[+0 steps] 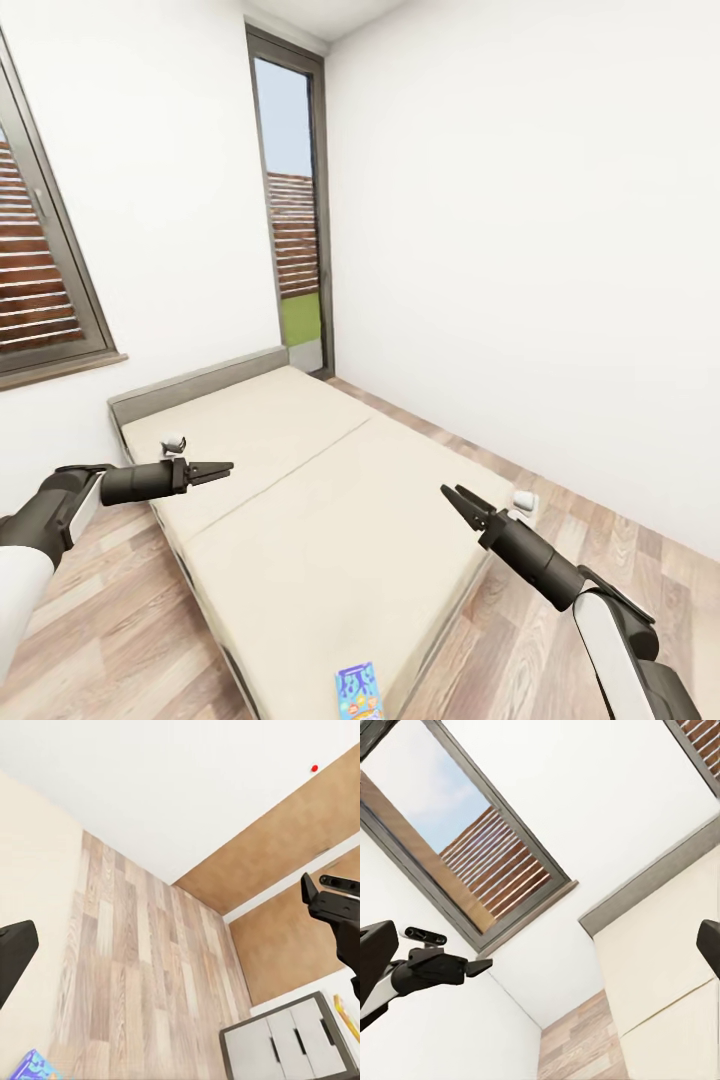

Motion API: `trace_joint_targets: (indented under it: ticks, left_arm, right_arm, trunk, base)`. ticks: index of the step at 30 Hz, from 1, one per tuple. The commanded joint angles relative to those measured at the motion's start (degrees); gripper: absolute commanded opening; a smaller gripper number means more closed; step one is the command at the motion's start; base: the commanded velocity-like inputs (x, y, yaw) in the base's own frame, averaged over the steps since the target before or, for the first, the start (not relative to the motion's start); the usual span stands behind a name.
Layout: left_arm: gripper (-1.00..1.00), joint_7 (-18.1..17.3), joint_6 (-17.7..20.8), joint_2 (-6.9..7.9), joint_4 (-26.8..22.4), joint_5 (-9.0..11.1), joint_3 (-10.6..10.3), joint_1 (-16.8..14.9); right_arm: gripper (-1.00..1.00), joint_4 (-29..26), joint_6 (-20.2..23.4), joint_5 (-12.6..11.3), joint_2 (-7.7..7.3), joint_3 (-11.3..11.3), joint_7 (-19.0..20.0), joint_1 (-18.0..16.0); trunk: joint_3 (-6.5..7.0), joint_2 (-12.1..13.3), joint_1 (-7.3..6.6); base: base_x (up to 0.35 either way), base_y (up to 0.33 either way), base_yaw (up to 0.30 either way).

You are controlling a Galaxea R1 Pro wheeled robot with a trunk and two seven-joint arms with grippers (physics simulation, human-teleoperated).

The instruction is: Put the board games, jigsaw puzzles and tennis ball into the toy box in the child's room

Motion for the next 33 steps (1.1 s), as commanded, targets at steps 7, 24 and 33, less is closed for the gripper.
trace_joint_targets:
  ticks: [7, 24, 33]
  left_arm:
    - [1.0, -0.19, 0.61, -0.01, -0.01, 0.0, -0.01, -0.05]
    - [1.0, -0.19, 0.55, -0.01, -0.01, -0.07, -0.01, -0.05]
    - [1.0, -0.1, 0.55, -0.01, -0.01, -0.07, -0.01, -0.06]
  right_arm:
    - [1.0, 0.01, 0.34, -0.43, -0.01, -0.02, 0.05, -0.05]
    - [1.0, -0.07, 0.33, -0.43, -0.01, -0.02, 0.21, -0.05]
    - [1.0, -0.07, 0.33, -0.43, 0.04, 0.02, 0.23, -0.05]
  trunk:
    - [-0.14, -0.13, 0.04]
    - [-0.14, -0.13, 0.04]
    - [-0.14, -0.13, 0.04]
  base:
    - [0.001, -0.282, 0.0]
    - [0.0, -0.3, 0.0]
    - [0.0, -0.3, 0.0]
